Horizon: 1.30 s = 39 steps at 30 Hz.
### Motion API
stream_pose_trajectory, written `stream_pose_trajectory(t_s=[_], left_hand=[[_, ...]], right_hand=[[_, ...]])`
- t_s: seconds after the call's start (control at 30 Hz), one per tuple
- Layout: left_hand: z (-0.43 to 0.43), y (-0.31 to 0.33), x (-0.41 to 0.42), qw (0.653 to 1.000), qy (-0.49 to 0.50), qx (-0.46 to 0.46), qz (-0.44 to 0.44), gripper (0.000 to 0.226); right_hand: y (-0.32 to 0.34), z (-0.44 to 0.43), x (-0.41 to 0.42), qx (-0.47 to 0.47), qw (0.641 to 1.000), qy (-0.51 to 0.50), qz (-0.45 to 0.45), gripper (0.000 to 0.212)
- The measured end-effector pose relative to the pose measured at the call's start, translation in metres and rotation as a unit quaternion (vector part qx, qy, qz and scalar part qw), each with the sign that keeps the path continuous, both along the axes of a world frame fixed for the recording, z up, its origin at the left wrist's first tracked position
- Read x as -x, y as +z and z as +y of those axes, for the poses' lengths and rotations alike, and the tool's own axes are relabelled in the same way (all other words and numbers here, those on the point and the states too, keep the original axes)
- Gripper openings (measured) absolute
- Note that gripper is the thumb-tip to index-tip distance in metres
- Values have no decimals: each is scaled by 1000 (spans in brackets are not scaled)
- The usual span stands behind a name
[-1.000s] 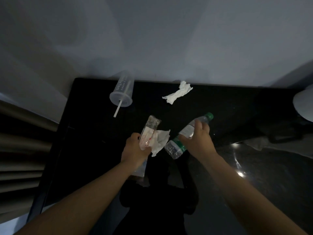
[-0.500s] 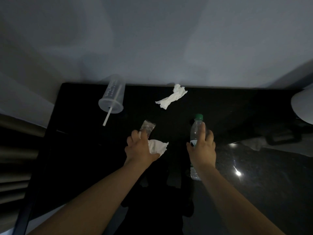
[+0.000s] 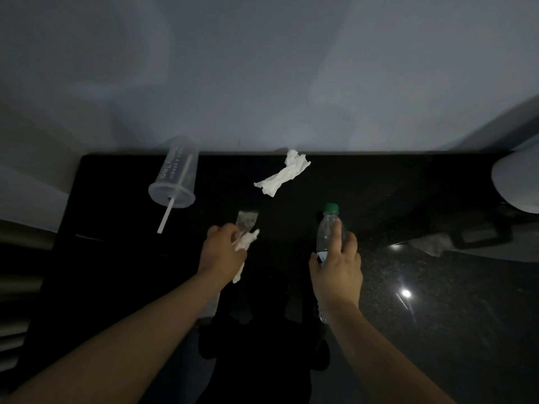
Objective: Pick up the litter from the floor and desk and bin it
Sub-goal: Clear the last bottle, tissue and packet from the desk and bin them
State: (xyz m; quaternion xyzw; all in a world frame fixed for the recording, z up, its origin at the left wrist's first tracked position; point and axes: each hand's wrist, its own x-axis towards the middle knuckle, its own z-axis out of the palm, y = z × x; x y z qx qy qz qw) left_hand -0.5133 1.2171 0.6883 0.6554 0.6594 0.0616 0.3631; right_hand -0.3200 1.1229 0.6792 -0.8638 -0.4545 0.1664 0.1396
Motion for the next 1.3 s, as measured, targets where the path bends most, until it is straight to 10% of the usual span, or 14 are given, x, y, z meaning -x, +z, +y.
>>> stream_pose_trajectory(t_s=[0.27,0.87,1.3], left_hand=[[81,28,-34,988,39,-146,-36,38],[108,5,-115,983,-112,-62,135,56],[90,22,-47,999,-16,-40,0,41]], right_hand=[[-2,-1,-2,-14,1000,3,5,84],[-8,-3,-4,-25,1000,-4,11,88],[-5,0,-3,-17,1000,-3,8,89]])
